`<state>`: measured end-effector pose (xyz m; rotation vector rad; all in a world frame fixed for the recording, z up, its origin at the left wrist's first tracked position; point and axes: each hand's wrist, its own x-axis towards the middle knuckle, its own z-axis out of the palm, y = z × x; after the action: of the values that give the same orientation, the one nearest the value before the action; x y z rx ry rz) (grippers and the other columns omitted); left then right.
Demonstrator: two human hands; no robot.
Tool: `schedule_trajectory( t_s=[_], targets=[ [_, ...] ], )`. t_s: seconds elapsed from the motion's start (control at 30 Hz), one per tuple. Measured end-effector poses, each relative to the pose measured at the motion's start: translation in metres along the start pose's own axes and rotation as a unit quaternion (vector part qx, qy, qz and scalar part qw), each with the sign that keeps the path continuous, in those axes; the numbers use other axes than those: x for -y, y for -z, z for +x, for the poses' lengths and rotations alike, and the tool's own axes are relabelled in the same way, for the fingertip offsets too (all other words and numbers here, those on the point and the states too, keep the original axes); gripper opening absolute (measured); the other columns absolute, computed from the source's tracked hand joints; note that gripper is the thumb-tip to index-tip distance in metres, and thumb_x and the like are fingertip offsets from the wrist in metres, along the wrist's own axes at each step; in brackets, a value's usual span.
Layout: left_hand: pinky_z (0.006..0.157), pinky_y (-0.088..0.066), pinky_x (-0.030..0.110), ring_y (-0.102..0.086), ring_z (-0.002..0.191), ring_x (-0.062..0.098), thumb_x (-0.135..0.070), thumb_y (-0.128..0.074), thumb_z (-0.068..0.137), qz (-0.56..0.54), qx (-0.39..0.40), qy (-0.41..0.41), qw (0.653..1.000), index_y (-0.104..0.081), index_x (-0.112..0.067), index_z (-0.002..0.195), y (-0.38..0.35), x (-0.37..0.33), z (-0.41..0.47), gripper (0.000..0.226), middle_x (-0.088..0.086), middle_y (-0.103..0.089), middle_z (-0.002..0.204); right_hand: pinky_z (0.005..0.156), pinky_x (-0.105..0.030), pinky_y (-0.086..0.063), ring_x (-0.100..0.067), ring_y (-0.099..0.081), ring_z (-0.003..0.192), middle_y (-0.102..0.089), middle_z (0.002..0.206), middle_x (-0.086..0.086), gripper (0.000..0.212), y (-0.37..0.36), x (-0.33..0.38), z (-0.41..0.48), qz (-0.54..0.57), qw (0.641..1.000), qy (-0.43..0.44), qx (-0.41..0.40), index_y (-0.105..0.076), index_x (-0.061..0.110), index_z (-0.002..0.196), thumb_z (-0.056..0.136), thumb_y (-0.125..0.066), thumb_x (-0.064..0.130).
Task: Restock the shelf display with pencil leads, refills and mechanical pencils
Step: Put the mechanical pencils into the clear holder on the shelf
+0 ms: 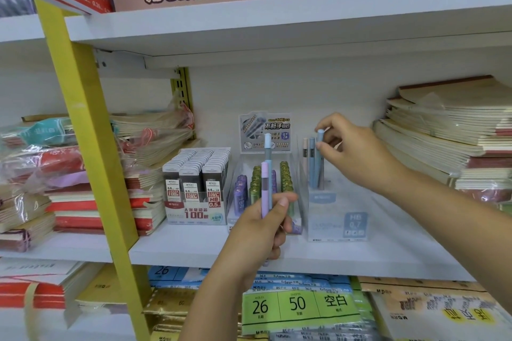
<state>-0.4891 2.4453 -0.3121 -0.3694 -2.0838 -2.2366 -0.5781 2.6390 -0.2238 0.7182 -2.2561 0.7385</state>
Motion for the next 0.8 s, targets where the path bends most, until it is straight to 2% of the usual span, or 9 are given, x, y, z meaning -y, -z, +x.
schedule_trajectory(
  t_s=[0.1,0.2,0.27,0.43,0.47,0.6,0.67,0.73,0.8],
  targets=[
    [0.043,-0.03,0.019,-0.038,0.047,0.005,-0.032,-0.048,0.104,0.002,0.001,0.002,1.0,-0.068,-0.03,0.115,0.0,0.0,0.0,0.023,-0.008,-0.056,0.064,0.059,-0.017,-0.041,0.001,-0.055,0.071,-0.062,0.081,0.013,0.018,-0.001,0.0,0.0,-0.017,1.0,0.0,0.017,-0.049,0.025,0.106,0.092,-0.061,0.022],
    [0.043,-0.03,0.019,-0.038,0.047,0.005,-0.032,-0.047,0.104,0.003,0.0,0.003,1.0,-0.068,-0.029,0.115,0.001,0.0,0.0,0.023,-0.007,-0.057,0.064,0.065,-0.031,-0.045,-0.01,-0.057,0.073,-0.064,0.083,0.007,0.022,0.001,0.002,0.002,-0.015,1.0,-0.003,0.019,-0.045,0.022,0.111,0.093,-0.059,0.021],
    [0.043,-0.03,0.019,-0.037,0.047,0.005,-0.032,-0.047,0.104,0.003,0.0,0.003,1.0,-0.068,-0.029,0.115,0.001,0.0,0.0,0.023,-0.007,-0.056,0.064,0.067,-0.034,-0.046,-0.013,-0.059,0.074,-0.064,0.081,0.007,0.025,0.001,0.002,0.003,-0.01,1.0,0.001,0.019,-0.043,0.023,0.112,0.094,-0.059,0.02],
    [0.043,-0.03,0.018,-0.036,0.047,0.006,-0.033,-0.048,0.104,0.002,0.003,0.004,1.0,-0.068,-0.031,0.114,0.001,0.001,0.001,0.023,-0.007,-0.056,0.064,0.06,-0.024,-0.044,-0.01,-0.061,0.073,-0.064,0.079,0.01,0.022,-0.004,0.002,0.005,-0.02,1.0,-0.006,0.011,-0.046,0.027,0.108,0.093,-0.061,0.02],
    [0.043,-0.03,0.018,-0.035,0.047,0.006,-0.033,-0.048,0.104,0.002,0.003,0.004,1.0,-0.068,-0.032,0.114,0.001,0.001,0.001,0.023,-0.007,-0.055,0.064,0.06,-0.026,-0.044,-0.012,-0.061,0.074,-0.064,0.08,0.01,0.021,-0.006,0.002,0.005,-0.031,0.999,-0.005,0.014,-0.048,0.026,0.108,0.092,-0.062,0.021],
    [0.042,-0.029,0.018,-0.035,0.045,0.005,-0.034,-0.049,0.103,0.0,0.003,0.003,1.0,-0.07,-0.034,0.111,0.002,0.0,0.0,0.022,-0.006,-0.052,0.063,0.066,-0.029,-0.034,-0.016,-0.048,0.09,-0.046,0.09,0.006,0.019,-0.009,0.0,0.008,-0.159,0.987,0.006,0.004,-0.061,0.021,0.108,0.09,-0.064,0.024],
    [0.042,-0.029,0.018,-0.034,0.045,0.006,-0.034,-0.049,0.103,-0.001,0.002,0.005,1.0,-0.072,-0.036,0.107,0.002,0.0,-0.001,0.023,-0.005,-0.049,0.063,0.07,-0.03,-0.037,-0.018,-0.047,0.098,-0.043,0.095,0.004,0.022,-0.008,0.002,0.01,-0.182,0.982,-0.016,0.039,-0.063,0.021,0.114,0.092,-0.061,0.026],
    [0.043,-0.029,0.018,-0.032,0.046,0.007,-0.035,-0.049,0.104,0.001,0.005,0.004,1.0,-0.073,-0.037,0.105,0.003,-0.001,-0.002,0.024,-0.004,-0.046,0.062,0.078,-0.031,-0.042,-0.02,-0.048,0.103,-0.048,0.101,0.0,0.026,-0.005,0.004,0.009,-0.179,0.983,-0.02,0.04,-0.063,0.021,0.12,0.095,-0.057,0.026],
    [0.043,-0.028,0.019,-0.03,0.047,0.008,-0.035,-0.049,0.104,0.003,0.015,0.002,1.0,-0.073,-0.038,0.103,0.003,-0.002,-0.003,0.024,-0.004,-0.042,0.061,0.08,-0.024,-0.04,-0.012,-0.05,0.093,-0.057,0.101,0.003,0.026,0.0,0.013,0.004,-0.094,0.996,-0.004,-0.007,-0.064,0.023,0.12,0.096,-0.054,0.026]
  ],
)
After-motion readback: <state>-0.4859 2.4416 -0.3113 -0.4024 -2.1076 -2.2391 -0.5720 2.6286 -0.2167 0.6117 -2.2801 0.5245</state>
